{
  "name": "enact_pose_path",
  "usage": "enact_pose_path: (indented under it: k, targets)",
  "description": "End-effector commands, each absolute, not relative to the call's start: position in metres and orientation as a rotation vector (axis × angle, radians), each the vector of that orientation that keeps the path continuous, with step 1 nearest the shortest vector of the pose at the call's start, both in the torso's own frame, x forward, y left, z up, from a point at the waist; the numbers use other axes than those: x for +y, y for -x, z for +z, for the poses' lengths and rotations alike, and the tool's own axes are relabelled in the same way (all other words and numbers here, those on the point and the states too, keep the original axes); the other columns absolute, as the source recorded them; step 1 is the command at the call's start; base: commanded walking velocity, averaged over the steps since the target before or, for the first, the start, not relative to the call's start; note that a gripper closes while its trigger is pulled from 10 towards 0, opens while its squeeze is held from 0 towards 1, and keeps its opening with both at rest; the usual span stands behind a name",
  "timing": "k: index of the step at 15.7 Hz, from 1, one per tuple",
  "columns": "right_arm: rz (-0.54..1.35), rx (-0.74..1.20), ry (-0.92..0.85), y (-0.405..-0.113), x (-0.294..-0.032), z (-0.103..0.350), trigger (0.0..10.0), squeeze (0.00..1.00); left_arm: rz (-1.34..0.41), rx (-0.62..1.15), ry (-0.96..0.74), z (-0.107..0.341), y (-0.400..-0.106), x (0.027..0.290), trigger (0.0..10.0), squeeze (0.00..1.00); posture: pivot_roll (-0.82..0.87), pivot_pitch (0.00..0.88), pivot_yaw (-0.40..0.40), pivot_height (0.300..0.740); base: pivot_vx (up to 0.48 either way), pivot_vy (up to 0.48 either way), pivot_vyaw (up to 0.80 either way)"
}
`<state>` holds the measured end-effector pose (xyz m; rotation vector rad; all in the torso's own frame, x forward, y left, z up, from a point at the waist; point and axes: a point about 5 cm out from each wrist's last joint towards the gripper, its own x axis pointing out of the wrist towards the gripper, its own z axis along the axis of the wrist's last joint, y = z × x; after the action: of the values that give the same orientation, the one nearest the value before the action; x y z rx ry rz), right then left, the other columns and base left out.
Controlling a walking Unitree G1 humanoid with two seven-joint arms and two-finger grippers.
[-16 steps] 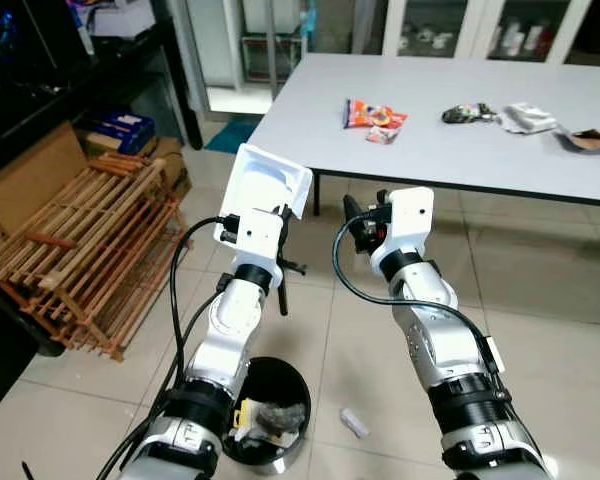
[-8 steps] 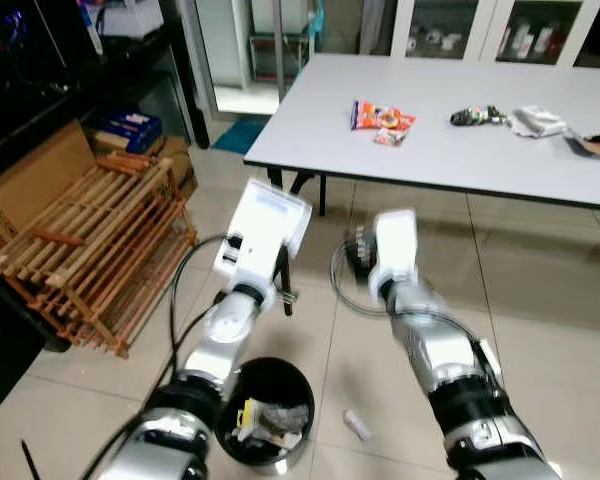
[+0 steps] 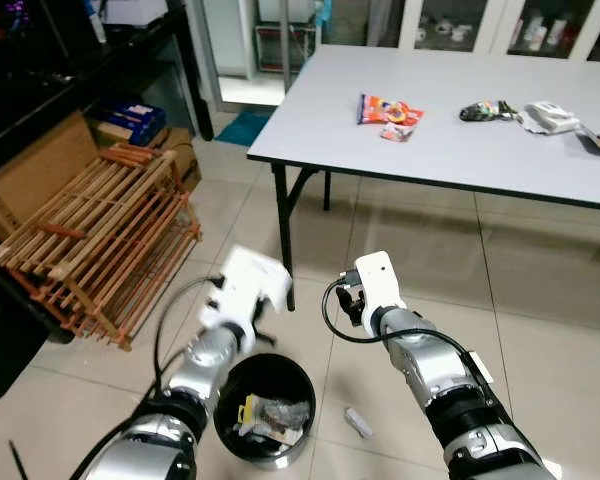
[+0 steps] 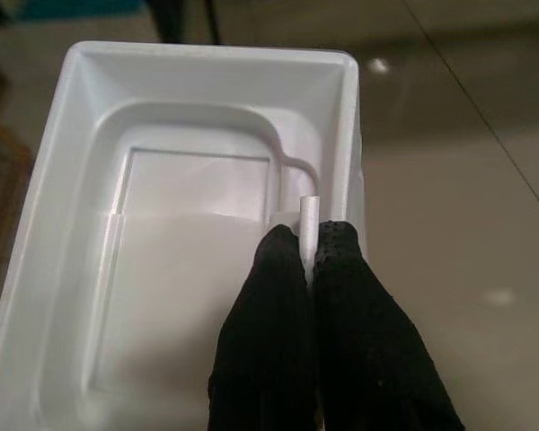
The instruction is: Picking trash to rubbish bin
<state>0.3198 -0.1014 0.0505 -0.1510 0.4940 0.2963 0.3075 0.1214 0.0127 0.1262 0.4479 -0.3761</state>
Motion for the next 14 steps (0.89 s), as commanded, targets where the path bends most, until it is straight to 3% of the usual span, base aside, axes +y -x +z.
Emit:
enact_pose_path:
  k: [1, 8, 9, 10, 11, 14]
  targets:
    - [0.314, 0.527, 0.171, -0.3186, -0.0989, 0.0472, 10.0, 0.0, -0.449, 0.481, -0.171, 0.006, -0.3013, 0.112, 10.0, 0.0, 0.02, 0.035, 0.064, 0.74, 0.0, 0.0, 0.0]
    - [0.334, 0.507, 0.18, -0.3203, -0.0945, 0.0539, 10.0, 0.0, -0.491, 0.477, -0.203, 0.0065, -0.3016, 0.1063, 10.0, 0.0, 0.02, 0.03, 0.07, 0.74, 0.0, 0.0, 0.0]
    - [0.335, 0.507, 0.18, -0.3202, -0.0945, 0.0539, 10.0, 0.0, -0.492, 0.476, -0.212, 0.0063, -0.3014, 0.1063, 10.0, 0.67, 0.02, 0.031, 0.07, 0.74, 0.0, 0.0, 0.0]
    - [0.334, 0.507, 0.181, -0.3201, -0.0946, 0.0539, 10.0, 0.0, -0.494, 0.476, -0.215, 0.0062, -0.3013, 0.1062, 10.0, 0.88, 0.02, 0.03, 0.069, 0.74, 0.0, 0.0, 0.0]
    - [0.333, 0.506, 0.182, -0.3202, -0.0948, 0.0541, 10.0, 0.0, -0.501, 0.474, -0.221, 0.0062, -0.3011, 0.1054, 10.0, 1.0, 0.02, 0.03, 0.07, 0.74, 0.0, 0.0, 0.0]
    - [0.333, 0.504, 0.183, -0.3203, -0.095, 0.0542, 10.0, 0.0, -0.509, 0.47, -0.231, 0.0063, -0.301, 0.1044, 10.0, 0.98, 0.02, 0.028, 0.07, 0.74, 0.0, 0.0, 0.0]
